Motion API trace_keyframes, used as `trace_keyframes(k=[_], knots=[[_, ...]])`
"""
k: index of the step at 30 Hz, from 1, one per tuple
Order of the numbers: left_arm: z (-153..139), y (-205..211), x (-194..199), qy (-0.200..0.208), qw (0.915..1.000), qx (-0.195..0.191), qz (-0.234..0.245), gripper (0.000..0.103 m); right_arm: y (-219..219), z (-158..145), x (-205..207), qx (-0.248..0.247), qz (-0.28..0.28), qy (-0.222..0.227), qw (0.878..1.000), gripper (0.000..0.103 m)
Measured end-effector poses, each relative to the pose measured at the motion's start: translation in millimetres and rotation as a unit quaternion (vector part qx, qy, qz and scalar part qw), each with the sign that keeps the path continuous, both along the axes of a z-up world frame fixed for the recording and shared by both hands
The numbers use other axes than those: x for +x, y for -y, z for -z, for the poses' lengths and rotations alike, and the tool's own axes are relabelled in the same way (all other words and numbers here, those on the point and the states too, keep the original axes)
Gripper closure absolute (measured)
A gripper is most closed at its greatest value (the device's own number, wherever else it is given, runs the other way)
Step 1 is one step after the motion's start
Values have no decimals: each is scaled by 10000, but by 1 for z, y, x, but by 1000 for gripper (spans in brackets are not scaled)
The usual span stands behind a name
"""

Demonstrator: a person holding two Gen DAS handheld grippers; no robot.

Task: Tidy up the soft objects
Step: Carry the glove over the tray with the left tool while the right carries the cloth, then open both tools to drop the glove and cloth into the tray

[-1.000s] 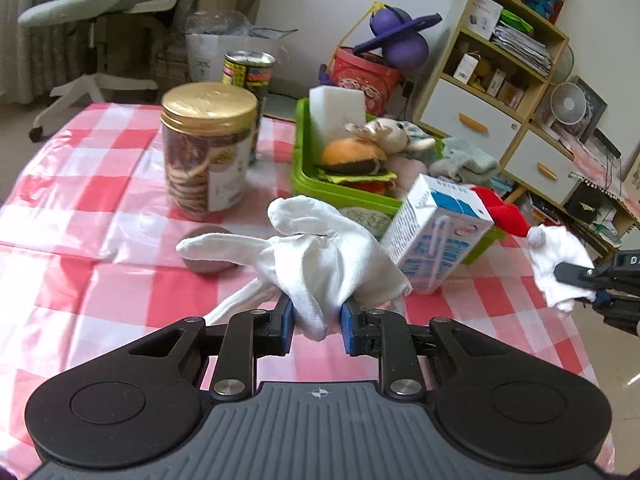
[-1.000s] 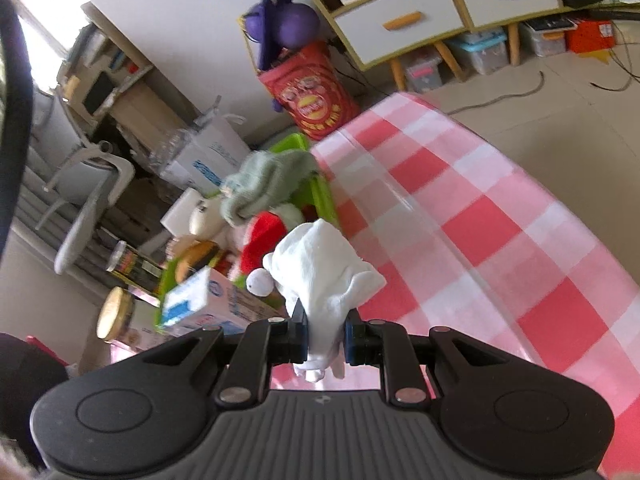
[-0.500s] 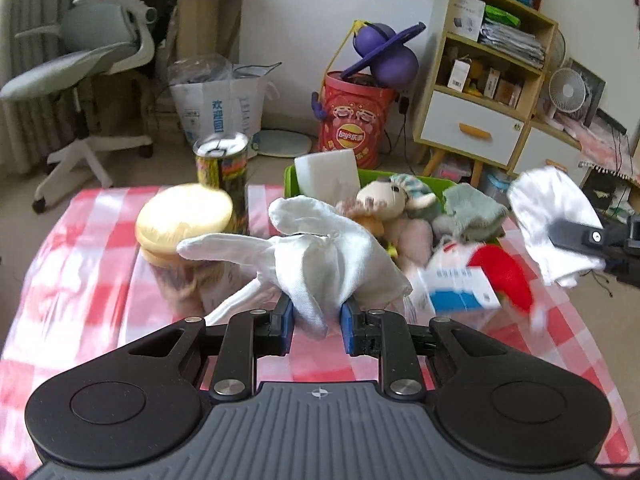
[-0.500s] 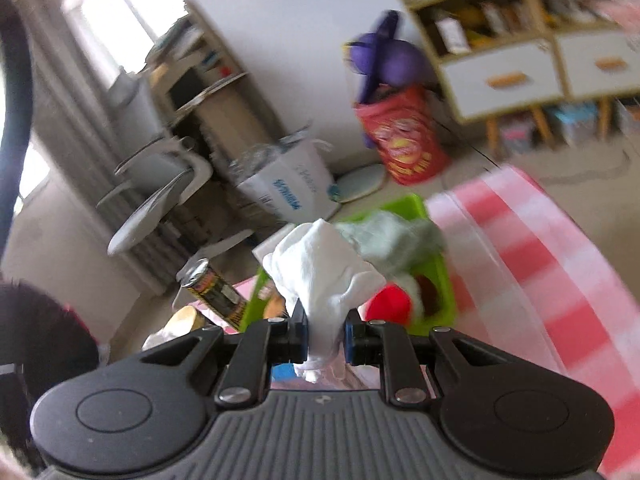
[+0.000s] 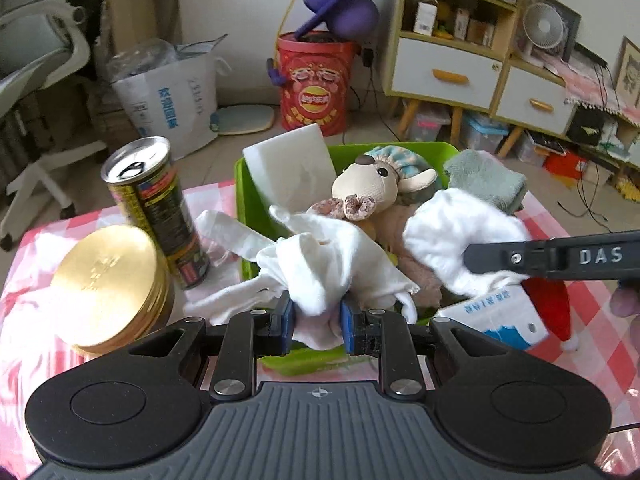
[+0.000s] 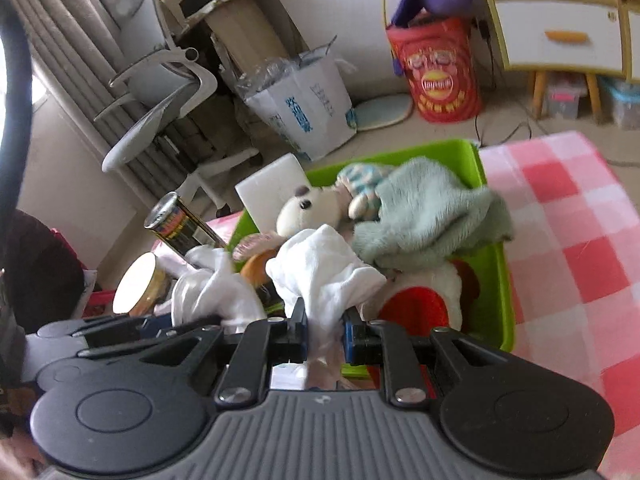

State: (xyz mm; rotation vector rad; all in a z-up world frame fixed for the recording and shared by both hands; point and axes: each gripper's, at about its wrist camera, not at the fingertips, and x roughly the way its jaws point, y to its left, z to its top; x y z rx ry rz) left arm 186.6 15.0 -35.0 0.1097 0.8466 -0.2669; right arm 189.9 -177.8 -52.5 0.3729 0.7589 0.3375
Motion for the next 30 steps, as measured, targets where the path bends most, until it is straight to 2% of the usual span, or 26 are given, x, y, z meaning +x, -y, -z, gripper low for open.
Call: trace_keyframes(k=[6,10,12,16,19,21,27,30], knots=[[13,1,10,-141,9999,82,45,81,0,22,12,153,30,-102,9998,103],[16,-1,7,-106,9999,63,36,79,0,22,13,158,50,-71,9998,103],[14,-3,5,-53,10000,-11,8,70,-1,18,10,129,38,-36,9999,103],[6,-7,-1,56,9999,-87,-113,66,5,9,4,292,159,-90,9994,100],[-2,-8,-10,132,9997,-82,-168,59,12,-3,-7,340,284,-8,9990,97],[-8,-11,-18,209,9994,-176,-221,45,16,-12,-16,330,336,40,9989,92],[-26,-19,-48,337,9980,-384,-362,32,27,-37,-52,389,469,203,9979,77],[-34,-24,-67,431,9971,-477,-409,26,30,-45,-74,351,533,261,9976,72]])
